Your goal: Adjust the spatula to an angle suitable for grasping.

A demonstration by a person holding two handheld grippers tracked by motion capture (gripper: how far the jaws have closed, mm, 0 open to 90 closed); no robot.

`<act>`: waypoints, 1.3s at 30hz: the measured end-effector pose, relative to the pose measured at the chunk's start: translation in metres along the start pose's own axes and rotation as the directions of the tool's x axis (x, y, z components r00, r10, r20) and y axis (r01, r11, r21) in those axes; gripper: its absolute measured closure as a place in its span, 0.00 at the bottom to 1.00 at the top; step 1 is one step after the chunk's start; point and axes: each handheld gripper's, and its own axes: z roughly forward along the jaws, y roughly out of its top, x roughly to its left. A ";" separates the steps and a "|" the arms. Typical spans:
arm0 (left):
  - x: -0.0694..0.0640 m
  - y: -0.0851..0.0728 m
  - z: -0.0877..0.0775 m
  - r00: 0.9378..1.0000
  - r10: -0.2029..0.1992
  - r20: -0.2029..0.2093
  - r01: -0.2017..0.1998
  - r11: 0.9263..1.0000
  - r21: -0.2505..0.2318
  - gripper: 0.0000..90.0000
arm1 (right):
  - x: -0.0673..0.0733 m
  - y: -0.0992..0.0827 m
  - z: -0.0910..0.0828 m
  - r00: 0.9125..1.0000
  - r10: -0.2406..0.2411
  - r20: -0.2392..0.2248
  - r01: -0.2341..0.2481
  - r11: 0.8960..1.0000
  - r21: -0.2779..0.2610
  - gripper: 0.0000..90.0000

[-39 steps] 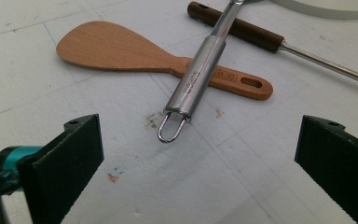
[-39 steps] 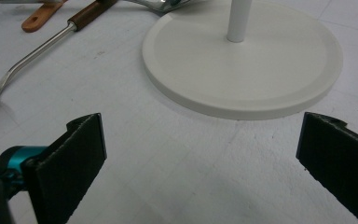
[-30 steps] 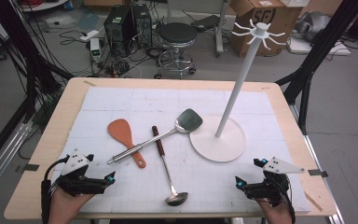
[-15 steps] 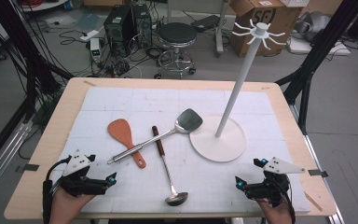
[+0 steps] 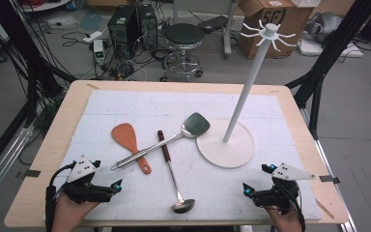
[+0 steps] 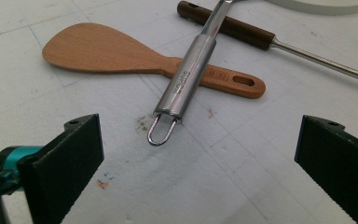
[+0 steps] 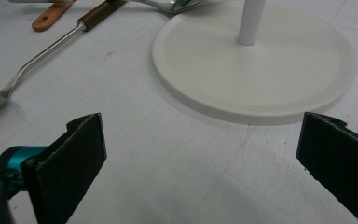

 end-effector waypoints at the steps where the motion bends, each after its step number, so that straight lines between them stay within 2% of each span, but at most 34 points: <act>1: 0.000 0.000 0.000 1.000 0.000 0.004 0.000 1.000 0.000 0.03 | 0.000 0.000 0.000 1.000 0.001 -0.002 -0.001 1.000 0.002 0.01; 6: 0.001 0.003 0.003 1.000 0.006 0.012 -0.006 1.000 0.000 0.03 | 0.000 0.000 0.000 1.000 0.000 -0.002 0.000 1.000 -0.001 0.01; 8: 0.001 0.005 0.004 1.000 0.011 0.020 -0.011 1.000 0.001 0.08 | 0.000 0.000 0.000 1.000 0.002 -0.005 -0.002 1.000 -0.002 0.00; 17: 0.004 0.018 0.020 0.998 0.025 0.051 -0.026 0.999 0.020 0.14 | -0.002 -0.001 -0.001 1.000 0.019 -0.005 -0.020 1.000 -0.012 0.00; 23: 0.007 0.032 0.034 0.995 0.058 0.087 -0.062 0.997 0.047 0.20 | -0.003 -0.001 -0.002 1.000 0.020 -0.008 -0.020 1.000 -0.017 0.01; 26: 0.007 0.037 0.041 0.993 0.075 0.089 -0.081 0.995 0.065 0.21 | -0.004 -0.001 -0.002 1.000 0.026 -0.008 -0.027 0.999 -0.024 0.00; 30: 0.009 0.038 0.047 0.992 0.082 0.099 -0.090 0.993 0.080 0.25 | -0.005 -0.001 -0.003 0.999 0.032 -0.014 -0.032 0.999 -0.026 0.00; 34: 0.012 0.037 0.052 0.993 0.074 0.095 -0.083 0.991 0.101 0.28 | -0.004 -0.001 -0.003 0.999 0.031 -0.017 -0.031 0.999 -0.027 0.00; 39: 0.016 0.035 0.059 0.993 0.069 0.100 -0.082 0.988 0.131 0.38 | -0.004 -0.001 -0.003 1.000 0.024 -0.020 -0.025 0.999 -0.027 0.00</act>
